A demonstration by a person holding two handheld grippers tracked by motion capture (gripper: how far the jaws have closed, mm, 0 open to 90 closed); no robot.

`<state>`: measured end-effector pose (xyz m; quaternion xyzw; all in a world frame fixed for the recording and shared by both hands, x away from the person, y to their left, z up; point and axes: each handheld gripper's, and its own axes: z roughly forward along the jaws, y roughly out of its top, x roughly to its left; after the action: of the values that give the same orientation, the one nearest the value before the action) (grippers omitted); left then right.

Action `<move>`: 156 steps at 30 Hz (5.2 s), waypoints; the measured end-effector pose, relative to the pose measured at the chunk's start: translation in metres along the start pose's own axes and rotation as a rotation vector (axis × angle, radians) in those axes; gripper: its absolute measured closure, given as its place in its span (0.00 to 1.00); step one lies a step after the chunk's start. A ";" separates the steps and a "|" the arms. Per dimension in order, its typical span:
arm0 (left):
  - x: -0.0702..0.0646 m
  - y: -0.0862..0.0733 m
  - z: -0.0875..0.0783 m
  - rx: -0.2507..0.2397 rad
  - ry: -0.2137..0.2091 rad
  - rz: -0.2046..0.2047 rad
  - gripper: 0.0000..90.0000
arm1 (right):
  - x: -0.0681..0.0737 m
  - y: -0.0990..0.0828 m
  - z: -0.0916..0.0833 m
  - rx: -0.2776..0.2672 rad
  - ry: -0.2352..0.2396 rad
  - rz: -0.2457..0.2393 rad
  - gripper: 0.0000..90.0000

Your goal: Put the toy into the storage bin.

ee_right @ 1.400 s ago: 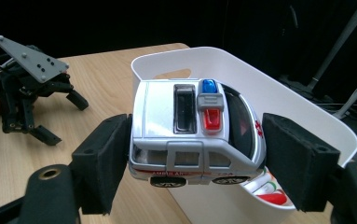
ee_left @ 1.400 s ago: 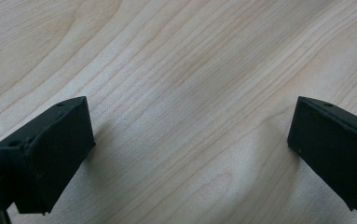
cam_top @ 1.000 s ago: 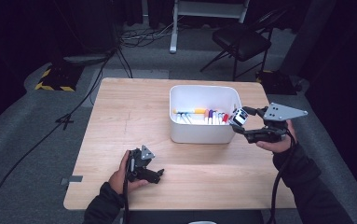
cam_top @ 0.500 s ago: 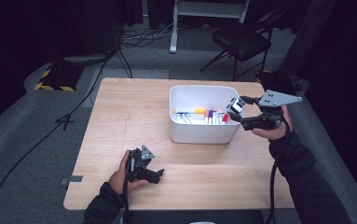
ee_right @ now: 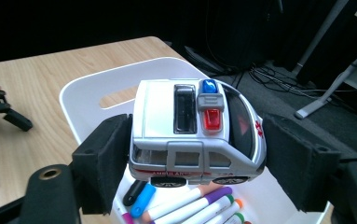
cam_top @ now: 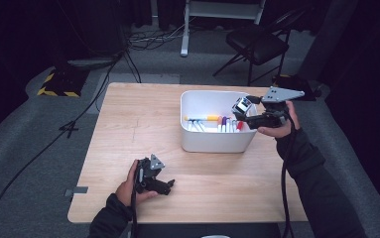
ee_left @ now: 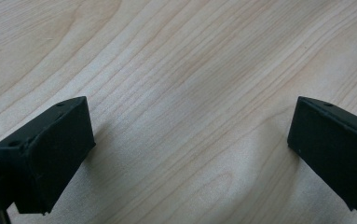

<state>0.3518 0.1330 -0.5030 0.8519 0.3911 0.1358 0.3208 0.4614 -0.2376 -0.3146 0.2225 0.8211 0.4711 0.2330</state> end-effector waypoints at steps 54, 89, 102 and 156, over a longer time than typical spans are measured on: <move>0.000 0.000 0.000 0.000 0.000 0.001 0.01 | -0.030 -0.026 0.058 0.493 0.037 -0.047 0.28; 0.000 0.000 0.000 0.000 0.000 0.001 0.01 | -0.031 -0.032 0.047 0.441 0.030 -0.016 0.33; 0.000 0.000 0.000 -0.001 0.000 0.000 0.01 | -0.031 -0.037 0.035 0.289 -0.005 0.045 0.26; 0.000 0.000 0.000 -0.001 0.000 0.000 0.01 | 0.021 -0.092 -0.047 0.084 -0.020 -0.005 0.23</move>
<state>0.3518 0.1330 -0.5030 0.8519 0.3909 0.1360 0.3209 0.4038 -0.2986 -0.3778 0.2348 0.8383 0.4334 0.2330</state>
